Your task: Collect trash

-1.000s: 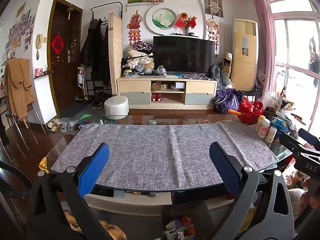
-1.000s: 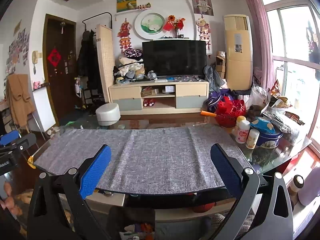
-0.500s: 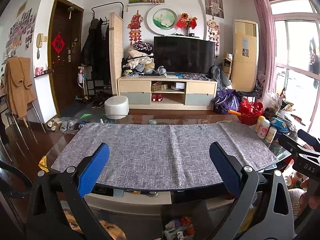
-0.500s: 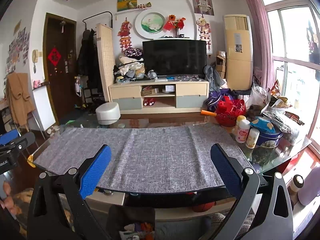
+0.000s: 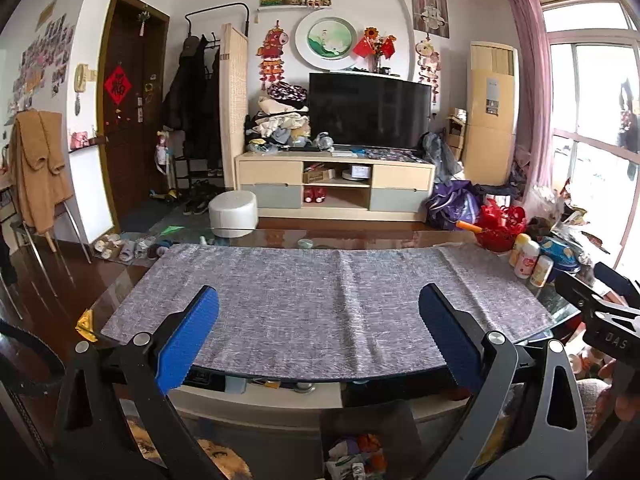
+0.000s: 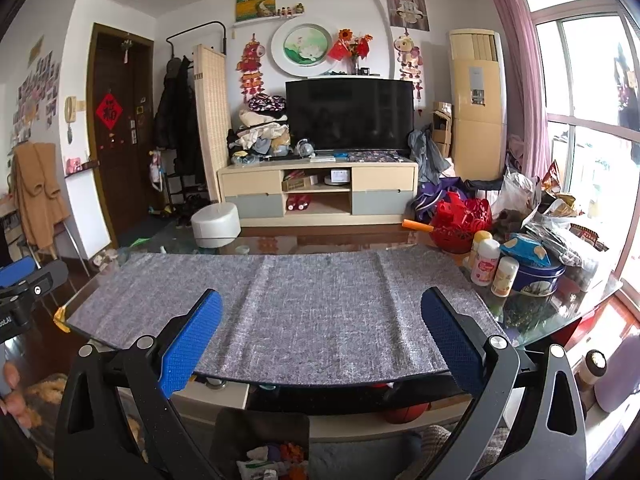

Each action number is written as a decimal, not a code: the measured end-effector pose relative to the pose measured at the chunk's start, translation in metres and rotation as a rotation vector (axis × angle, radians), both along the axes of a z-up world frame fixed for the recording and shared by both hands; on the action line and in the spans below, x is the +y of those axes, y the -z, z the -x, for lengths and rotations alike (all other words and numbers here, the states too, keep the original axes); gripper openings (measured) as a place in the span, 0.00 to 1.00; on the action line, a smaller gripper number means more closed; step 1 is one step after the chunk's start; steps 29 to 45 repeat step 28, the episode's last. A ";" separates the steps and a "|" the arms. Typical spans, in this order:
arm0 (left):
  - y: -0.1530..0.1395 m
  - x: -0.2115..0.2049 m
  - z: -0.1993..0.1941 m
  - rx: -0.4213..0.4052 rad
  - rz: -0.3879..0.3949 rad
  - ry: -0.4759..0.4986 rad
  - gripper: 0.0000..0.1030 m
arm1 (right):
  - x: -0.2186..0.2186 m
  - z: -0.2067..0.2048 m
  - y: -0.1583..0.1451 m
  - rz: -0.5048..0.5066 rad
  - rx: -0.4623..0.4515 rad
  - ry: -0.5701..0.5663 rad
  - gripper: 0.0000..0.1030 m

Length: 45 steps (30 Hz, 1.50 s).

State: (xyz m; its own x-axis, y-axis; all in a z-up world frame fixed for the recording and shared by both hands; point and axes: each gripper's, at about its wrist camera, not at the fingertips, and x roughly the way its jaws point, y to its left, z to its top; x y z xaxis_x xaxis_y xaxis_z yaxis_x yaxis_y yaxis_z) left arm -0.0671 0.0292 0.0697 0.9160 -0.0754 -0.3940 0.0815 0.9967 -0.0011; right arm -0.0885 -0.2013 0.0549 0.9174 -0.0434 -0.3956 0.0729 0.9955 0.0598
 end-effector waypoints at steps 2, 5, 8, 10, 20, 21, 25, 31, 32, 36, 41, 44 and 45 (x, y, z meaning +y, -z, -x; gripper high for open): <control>0.000 -0.001 0.001 -0.007 -0.010 -0.015 0.92 | 0.000 -0.001 0.000 0.002 0.002 -0.001 0.97; 0.001 -0.003 0.002 -0.011 0.005 -0.009 0.92 | 0.000 -0.002 0.001 0.002 0.007 -0.003 0.97; 0.002 -0.005 0.002 -0.014 0.002 -0.004 0.92 | -0.001 -0.003 0.002 0.001 0.010 -0.004 0.97; 0.003 -0.007 0.002 -0.015 0.000 -0.004 0.92 | -0.002 -0.004 0.003 0.001 0.011 -0.003 0.97; 0.004 -0.005 0.002 0.001 -0.006 -0.004 0.92 | -0.002 -0.005 0.005 0.000 0.015 0.002 0.97; 0.004 -0.005 0.001 0.003 -0.007 -0.007 0.92 | -0.001 -0.005 0.005 0.001 0.016 0.002 0.97; 0.005 -0.004 0.000 0.005 -0.009 -0.016 0.92 | -0.001 -0.006 0.006 0.001 0.020 0.003 0.97; 0.005 -0.003 -0.001 0.010 -0.001 -0.015 0.92 | 0.000 -0.007 0.006 0.003 0.022 0.002 0.97; 0.005 -0.003 -0.001 0.010 -0.001 -0.015 0.92 | 0.000 -0.007 0.006 0.003 0.022 0.002 0.97; 0.005 -0.003 -0.001 0.010 -0.001 -0.015 0.92 | 0.000 -0.007 0.006 0.003 0.022 0.002 0.97; 0.005 -0.003 -0.001 0.010 -0.001 -0.015 0.92 | 0.000 -0.007 0.006 0.003 0.022 0.002 0.97; 0.005 -0.003 -0.001 0.010 -0.001 -0.015 0.92 | 0.000 -0.007 0.006 0.003 0.022 0.002 0.97; 0.005 -0.003 -0.001 0.010 -0.001 -0.015 0.92 | 0.000 -0.007 0.006 0.003 0.022 0.002 0.97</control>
